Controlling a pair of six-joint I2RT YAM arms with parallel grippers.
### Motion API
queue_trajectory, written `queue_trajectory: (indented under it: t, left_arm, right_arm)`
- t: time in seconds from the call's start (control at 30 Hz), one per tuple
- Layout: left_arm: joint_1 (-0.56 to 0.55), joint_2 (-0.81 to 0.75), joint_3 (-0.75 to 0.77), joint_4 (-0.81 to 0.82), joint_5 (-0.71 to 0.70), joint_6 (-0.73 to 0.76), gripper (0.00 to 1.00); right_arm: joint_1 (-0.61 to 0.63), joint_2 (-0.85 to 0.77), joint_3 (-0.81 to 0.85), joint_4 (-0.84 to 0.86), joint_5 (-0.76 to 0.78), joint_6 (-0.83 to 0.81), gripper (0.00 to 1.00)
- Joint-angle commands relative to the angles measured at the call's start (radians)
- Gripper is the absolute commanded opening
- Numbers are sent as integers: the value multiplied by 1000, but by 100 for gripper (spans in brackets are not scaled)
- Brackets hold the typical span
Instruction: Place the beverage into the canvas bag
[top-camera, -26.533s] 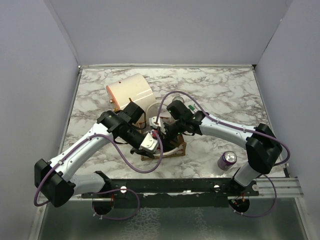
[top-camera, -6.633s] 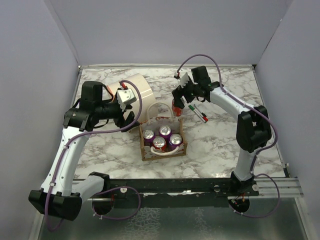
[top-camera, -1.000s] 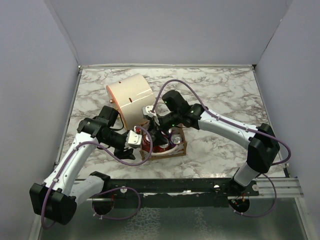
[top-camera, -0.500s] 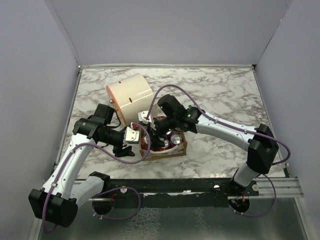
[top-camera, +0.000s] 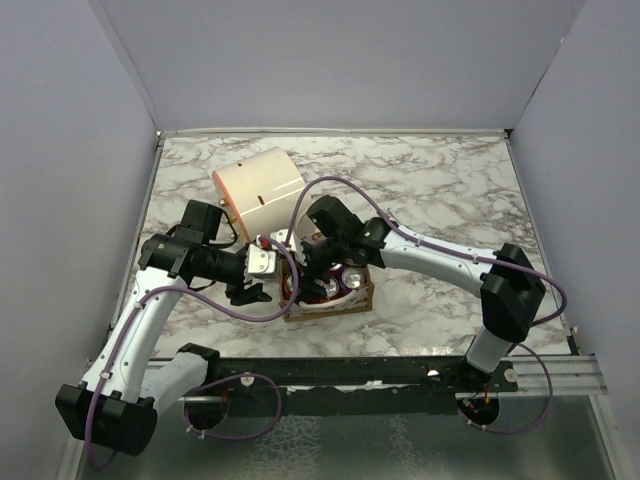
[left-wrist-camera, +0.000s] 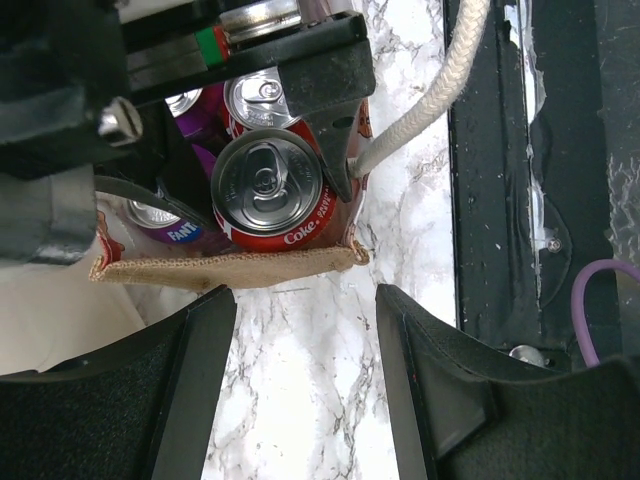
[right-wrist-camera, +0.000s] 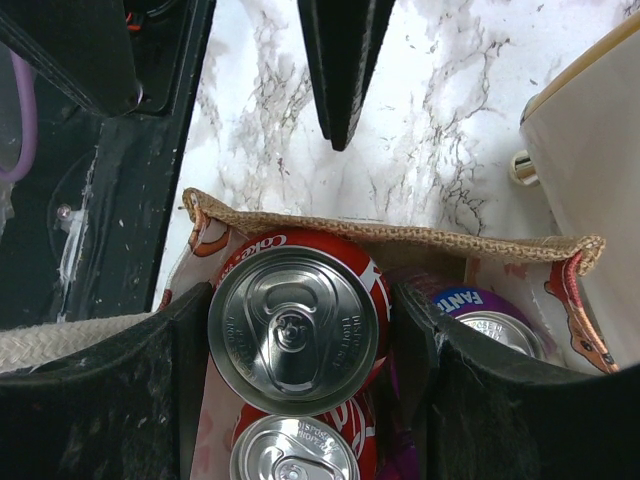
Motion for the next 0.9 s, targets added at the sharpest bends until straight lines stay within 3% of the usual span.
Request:
queue_trajectory:
  t: [0.0,0.23,0.87]
  left_arm:
    - [6,-9,24,7,45,-6,61]
    - [6,-5,31,10,43,-5,62]
    - [10,-2,41,24,51,-9,62]
  right_arm:
    - [16,8,42,-16,-22,-8,32]
    - [15,4,79,-40,-18,-12,51]
    - [14,6,124,-80,-41,-18,80]
